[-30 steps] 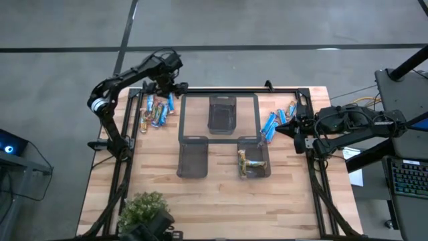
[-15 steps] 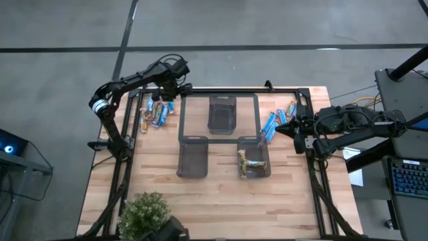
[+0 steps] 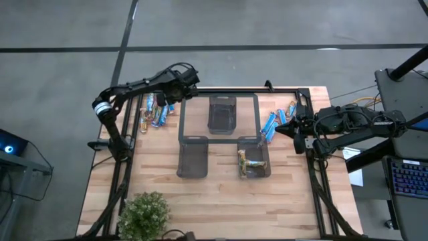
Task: Pick and place Granola Bars by type
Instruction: Put the orange granola bar into the bottom right black bin
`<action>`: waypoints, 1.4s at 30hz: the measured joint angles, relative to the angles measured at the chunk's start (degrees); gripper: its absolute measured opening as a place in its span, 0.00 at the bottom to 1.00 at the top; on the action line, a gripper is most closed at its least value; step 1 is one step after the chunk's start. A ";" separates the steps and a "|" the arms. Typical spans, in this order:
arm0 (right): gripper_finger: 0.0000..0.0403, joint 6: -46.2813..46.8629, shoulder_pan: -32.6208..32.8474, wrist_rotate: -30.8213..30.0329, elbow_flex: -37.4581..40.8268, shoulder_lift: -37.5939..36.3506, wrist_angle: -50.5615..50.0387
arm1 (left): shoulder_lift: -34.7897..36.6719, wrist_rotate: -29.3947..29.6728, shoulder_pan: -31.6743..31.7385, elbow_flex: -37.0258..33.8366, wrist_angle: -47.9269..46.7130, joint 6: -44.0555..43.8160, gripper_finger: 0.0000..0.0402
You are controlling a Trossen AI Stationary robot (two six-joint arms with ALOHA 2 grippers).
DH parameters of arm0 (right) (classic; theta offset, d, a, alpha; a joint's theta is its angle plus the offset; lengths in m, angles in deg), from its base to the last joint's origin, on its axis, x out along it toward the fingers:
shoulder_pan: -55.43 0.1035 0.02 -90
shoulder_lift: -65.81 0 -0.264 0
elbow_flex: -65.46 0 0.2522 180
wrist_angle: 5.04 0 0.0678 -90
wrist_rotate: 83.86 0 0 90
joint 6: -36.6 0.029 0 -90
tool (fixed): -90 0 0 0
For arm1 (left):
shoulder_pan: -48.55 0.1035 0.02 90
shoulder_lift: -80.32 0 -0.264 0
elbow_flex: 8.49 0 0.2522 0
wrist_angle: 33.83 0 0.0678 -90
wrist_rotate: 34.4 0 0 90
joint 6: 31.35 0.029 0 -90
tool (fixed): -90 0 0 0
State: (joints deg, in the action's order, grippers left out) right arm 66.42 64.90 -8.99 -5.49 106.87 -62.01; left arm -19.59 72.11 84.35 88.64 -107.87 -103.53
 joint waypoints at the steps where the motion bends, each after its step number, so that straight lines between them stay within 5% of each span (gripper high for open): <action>1: 0.03 0.00 0.00 0.00 0.00 0.00 0.01 | 0.00 1.17 -0.32 -0.40 -0.32 -0.89 0.50; 22: 0.03 0.02 0.00 0.20 0.00 -0.04 -0.03 | -0.02 8.93 -2.01 -14.36 9.76 -4.48 0.50; 42: 0.03 0.24 0.00 0.33 0.00 -0.02 -0.03 | -0.02 12.79 1.47 -16.98 14.87 0.84 0.50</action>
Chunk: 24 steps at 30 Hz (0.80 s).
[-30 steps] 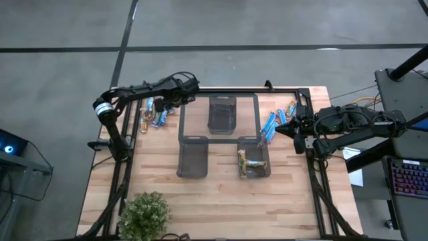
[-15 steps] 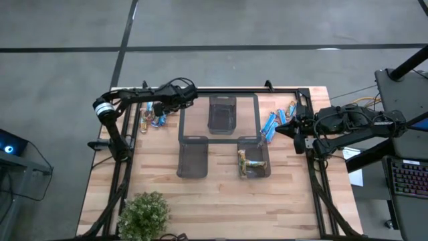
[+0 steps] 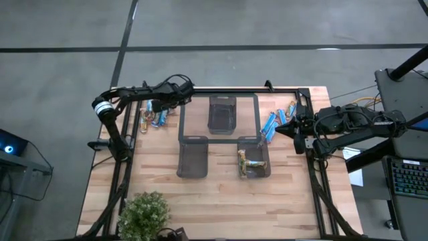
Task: Pick and place Granola Bars by type
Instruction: Put the orange granola bar into the bottom right black bin
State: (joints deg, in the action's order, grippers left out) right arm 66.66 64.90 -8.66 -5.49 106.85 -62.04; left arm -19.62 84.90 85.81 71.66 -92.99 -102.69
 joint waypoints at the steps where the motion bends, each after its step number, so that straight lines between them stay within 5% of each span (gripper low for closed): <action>1: 0.03 0.00 0.00 0.00 0.00 0.00 0.00 | 0.00 0.00 0.24 0.00 0.02 0.51 0.50; 24: 0.03 1.07 0.00 -0.22 0.00 0.04 0.01 | -4.53 -1.23 2.49 -0.17 3.38 3.91 0.50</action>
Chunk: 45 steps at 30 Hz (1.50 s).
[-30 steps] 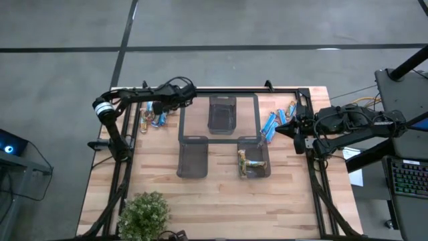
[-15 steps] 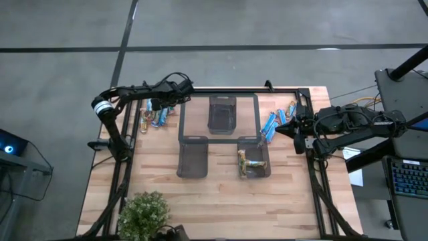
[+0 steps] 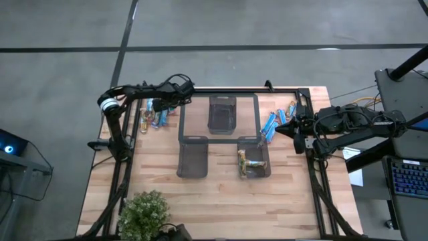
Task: Pick and place Granola Bars by type
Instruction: Put the orange granola bar into the bottom right black bin
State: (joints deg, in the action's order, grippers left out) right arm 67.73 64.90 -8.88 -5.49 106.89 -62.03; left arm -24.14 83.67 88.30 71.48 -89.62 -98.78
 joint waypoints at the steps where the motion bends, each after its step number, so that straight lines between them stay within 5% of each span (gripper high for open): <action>1: 0.03 0.00 0.00 0.00 0.00 0.00 0.01 | -0.12 -0.03 0.02 0.00 0.00 0.04 0.50; 11: 0.03 -0.02 0.00 -0.04 0.00 0.00 -0.03 | -1.64 -0.65 0.00 0.02 0.03 0.13 0.47; 28: 0.03 -0.24 0.00 -0.15 0.00 0.00 -0.03 | -1.64 -1.20 0.00 0.02 0.03 1.02 0.13; 45: 0.03 -0.33 0.00 -0.13 0.00 -0.02 -0.03 | -0.15 -1.56 -0.14 0.12 -0.56 1.76 0.12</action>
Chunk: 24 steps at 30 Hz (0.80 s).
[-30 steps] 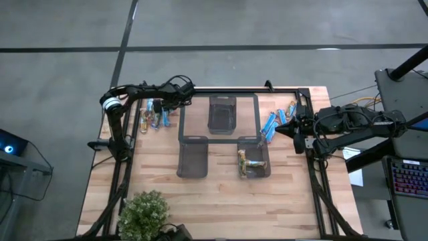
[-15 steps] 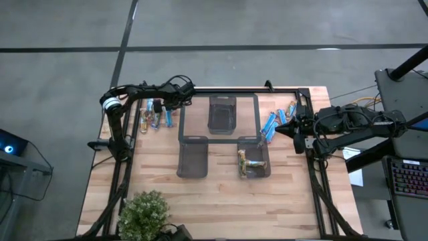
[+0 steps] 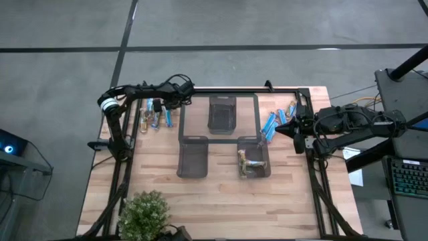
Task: Pick and place Granola Bars by type
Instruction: Put the orange granola bar into the bottom right black bin
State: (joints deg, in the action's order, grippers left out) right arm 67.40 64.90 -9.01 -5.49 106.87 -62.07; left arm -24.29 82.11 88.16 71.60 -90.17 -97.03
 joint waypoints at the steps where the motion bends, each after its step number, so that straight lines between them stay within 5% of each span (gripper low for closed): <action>1: 0.03 -0.21 0.00 0.00 0.00 0.00 0.00 | 0.00 -0.16 -0.08 0.23 -0.53 0.13 0.12; 24: 0.03 -1.03 -0.02 -0.02 0.00 0.00 0.04 | 0.00 -1.36 -3.56 21.40 -8.72 8.63 0.11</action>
State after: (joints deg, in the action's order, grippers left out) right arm 66.38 64.88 -9.04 -5.49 106.87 -62.02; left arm -24.29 80.75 84.61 93.00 -98.89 -88.40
